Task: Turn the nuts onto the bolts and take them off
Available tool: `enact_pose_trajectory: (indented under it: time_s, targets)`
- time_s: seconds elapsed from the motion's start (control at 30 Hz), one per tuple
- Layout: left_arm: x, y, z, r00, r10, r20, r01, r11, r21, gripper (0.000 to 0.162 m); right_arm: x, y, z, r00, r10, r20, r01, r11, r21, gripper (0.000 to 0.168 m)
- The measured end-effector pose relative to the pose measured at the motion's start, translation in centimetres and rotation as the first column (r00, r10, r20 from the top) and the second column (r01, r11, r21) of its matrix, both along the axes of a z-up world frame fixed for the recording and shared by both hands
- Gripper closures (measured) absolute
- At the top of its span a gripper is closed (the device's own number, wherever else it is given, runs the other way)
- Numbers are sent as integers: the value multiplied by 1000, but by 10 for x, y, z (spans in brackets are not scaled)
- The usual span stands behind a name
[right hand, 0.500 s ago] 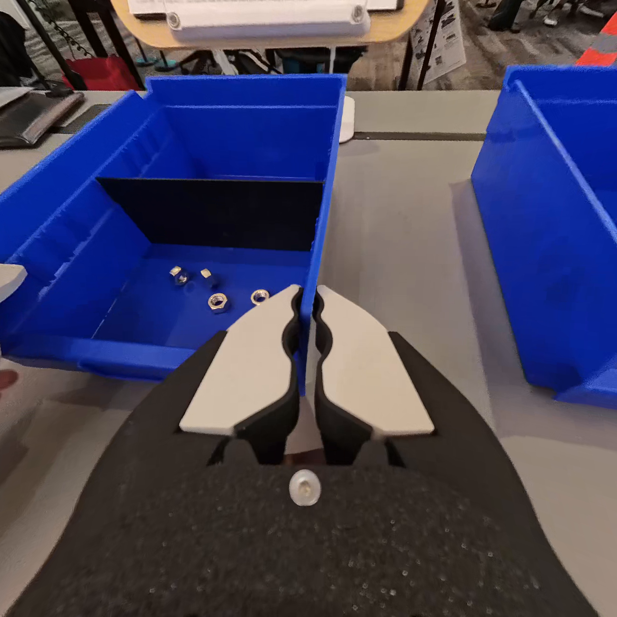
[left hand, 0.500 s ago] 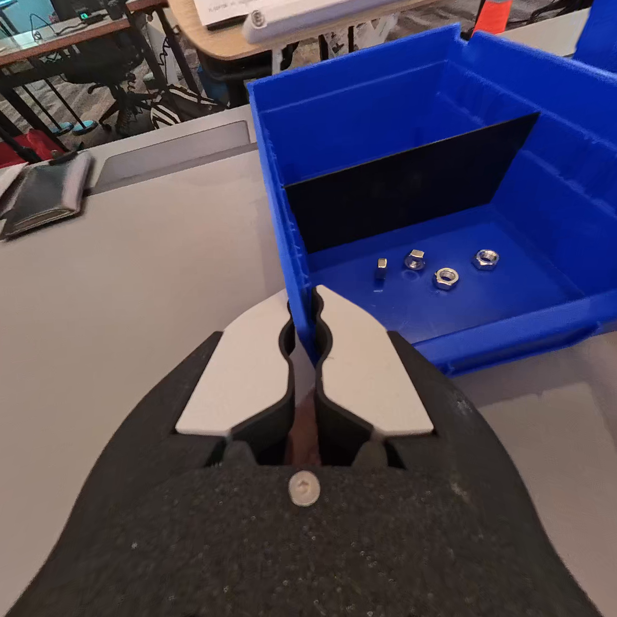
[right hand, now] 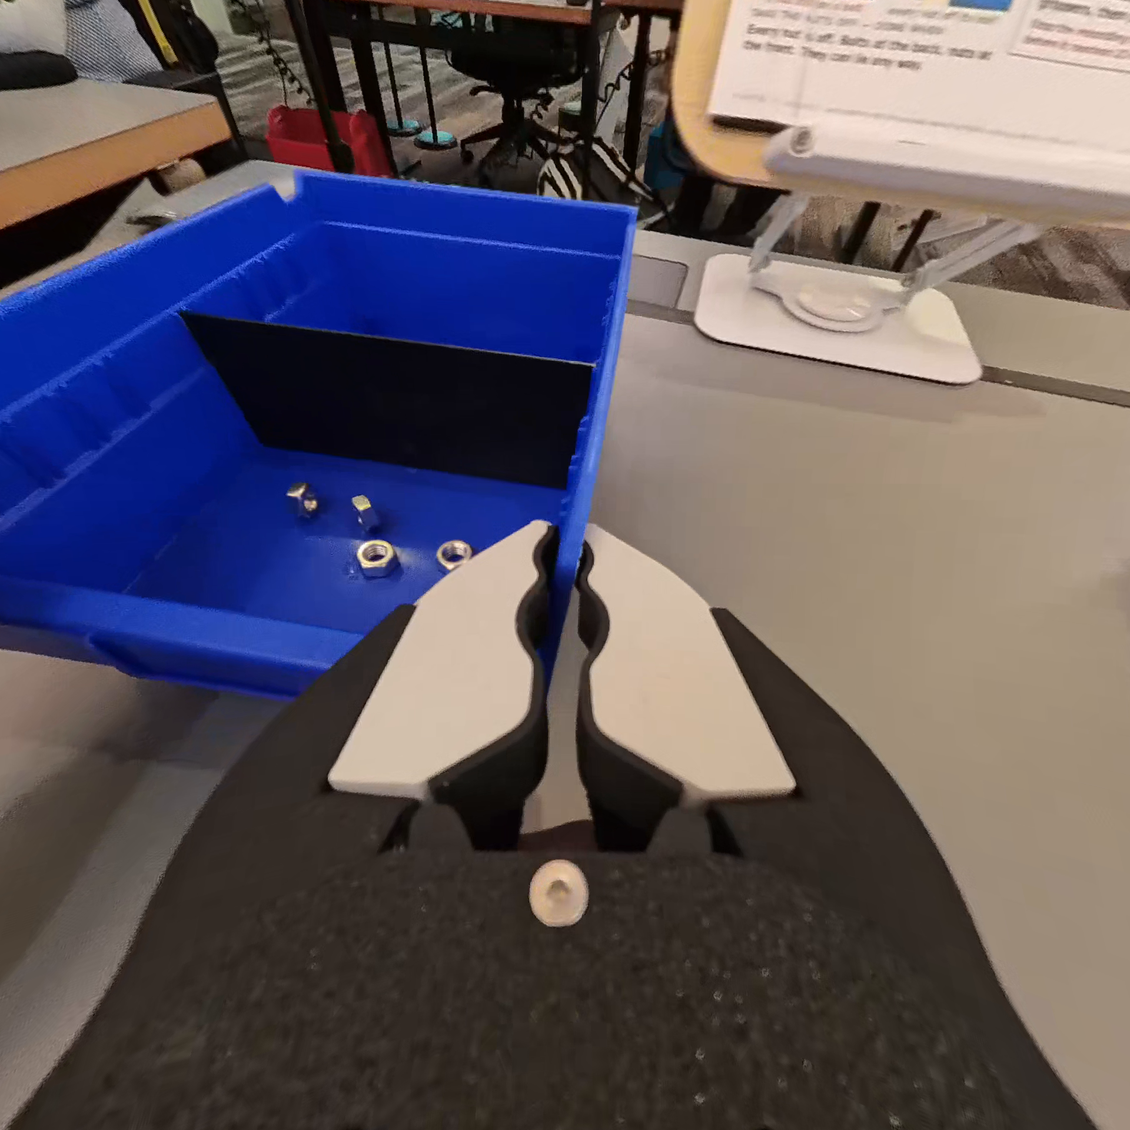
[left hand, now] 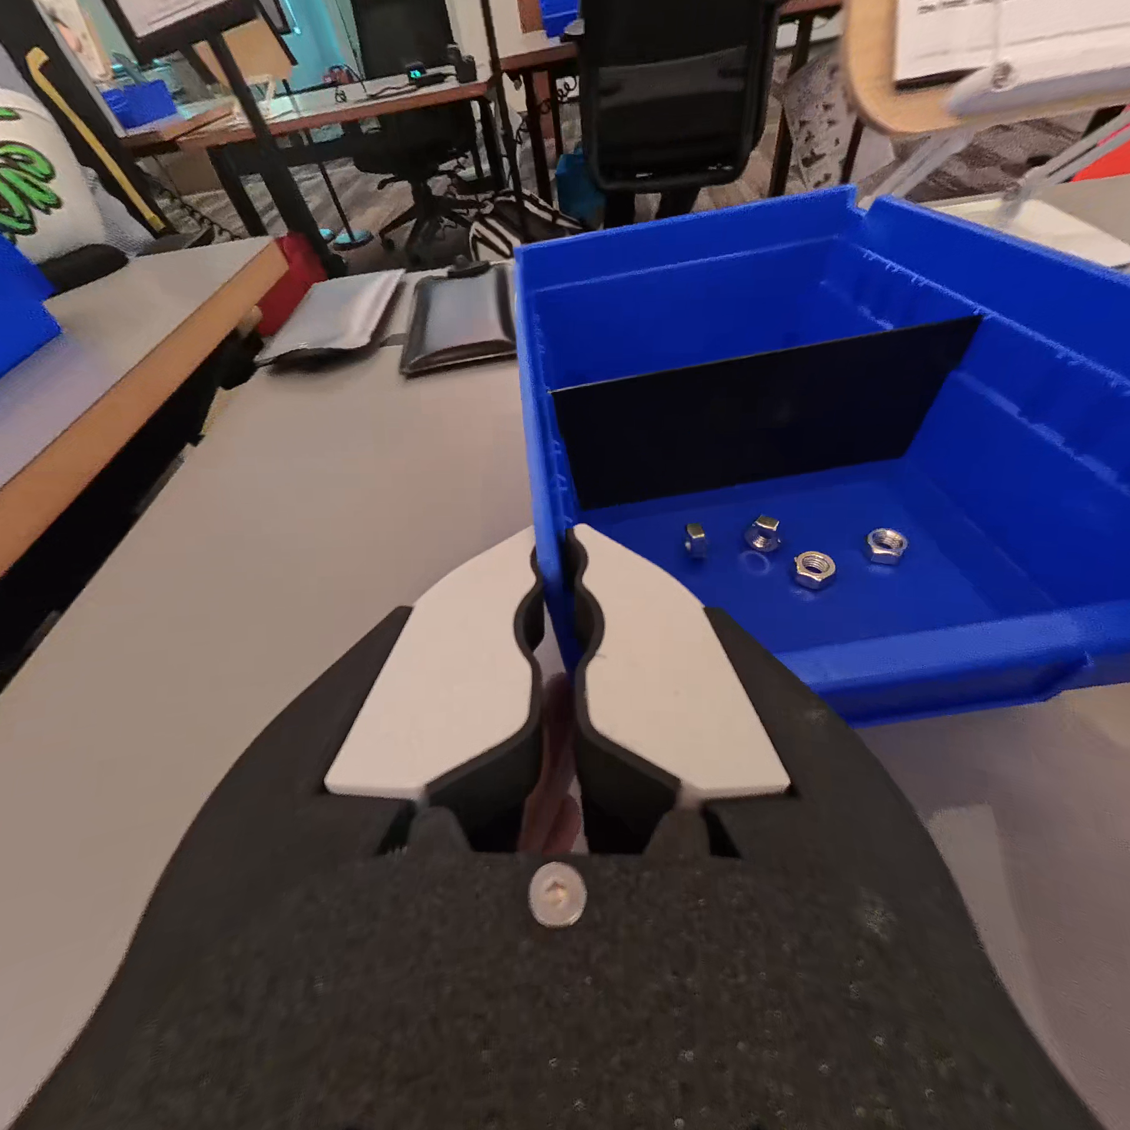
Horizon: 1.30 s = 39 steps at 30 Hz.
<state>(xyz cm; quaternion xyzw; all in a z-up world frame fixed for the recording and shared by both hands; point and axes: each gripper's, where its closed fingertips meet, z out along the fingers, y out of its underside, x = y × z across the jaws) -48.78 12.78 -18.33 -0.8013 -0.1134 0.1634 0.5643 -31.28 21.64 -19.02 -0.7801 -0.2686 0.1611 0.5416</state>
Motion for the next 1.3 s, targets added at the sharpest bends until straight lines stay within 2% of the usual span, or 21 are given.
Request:
enact_pose_trajectory:
  time_s: [0.17,0.27,0.3,0.33,0.37,0.4,0.43,0.5,0.53,0.57,0.6,0.7,0.8,0.83,0.93,0.97,1.07,1.13,1.2,1.3]
  targets:
    - [-29,-1,-14,1000,12,9,-12,999,37,160,-26,-7,-17,999,25,-27,-28,996,-84,163]
    - [-38,-1,-18,1000,14,-9,-13,999,49,157,-32,-10,-17,998,56,-30,-57,998,-41,162]
    - [-40,-2,-17,1000,20,-24,-19,999,30,148,-33,-11,-16,996,87,-34,-88,996,-24,160]
    - [-45,-5,-13,997,55,-50,-54,998,28,119,-32,-13,-13,991,126,-40,-126,992,-5,158]
    - [-51,-12,-5,991,109,-78,-106,994,32,90,-30,-17,-6,983,175,-48,-174,984,31,146]
    - [-54,-19,5,985,143,-99,-139,989,40,82,-26,-21,3,972,226,-59,-221,972,75,128]
    - [-53,-27,19,980,160,-115,-154,986,63,82,-18,-25,15,959,274,-70,-266,957,113,122]
    - [-46,-41,55,974,180,-137,-159,976,151,82,6,-33,39,932,349,-97,-332,930,159,116]
    - [-38,-44,74,977,161,-141,-133,973,190,80,22,-35,53,914,385,-128,-362,916,174,106]
    - [-29,-46,91,982,137,-134,-106,971,213,77,41,-38,68,890,429,-155,-399,897,192,98]
    - [-20,-47,107,986,117,-119,-88,970,225,69,65,-35,86,879,439,-184,-398,891,220,99]
    - [11,-54,151,996,76,-40,-62,961,268,65,154,-10,137,890,381,-252,-290,897,333,104]
    - [56,-51,174,999,-48,-1,46,955,292,65,250,24,168,926,269,-264,-149,905,399,94]
    - [70,-48,174,996,-87,-4,84,956,282,64,281,33,170,933,237,-270,-115,909,401,90]
    - [95,-49,160,995,-101,-18,102,964,245,65,358,35,162,904,252,-344,-107,915,389,96]
    - [103,-50,152,994,-114,-5,111,963,247,66,380,38,151,916,212,-342,-73,924,376,97]
    - [122,-53,122,984,-162,76,136,954,268,66,424,41,99,965,93,-247,-20,958,286,80]
    - [127,-53,97,985,-160,67,137,954,265,72,447,40,67,971,25,-237,31,973,230,80]
    - [124,-54,68,992,-125,31,114,967,227,90,470,44,44,971,-72,-227,123,968,218,83]
    - [121,-55,30,994,-83,71,67,975,211,94,489,50,27,977,-160,-141,191,952,239,87]
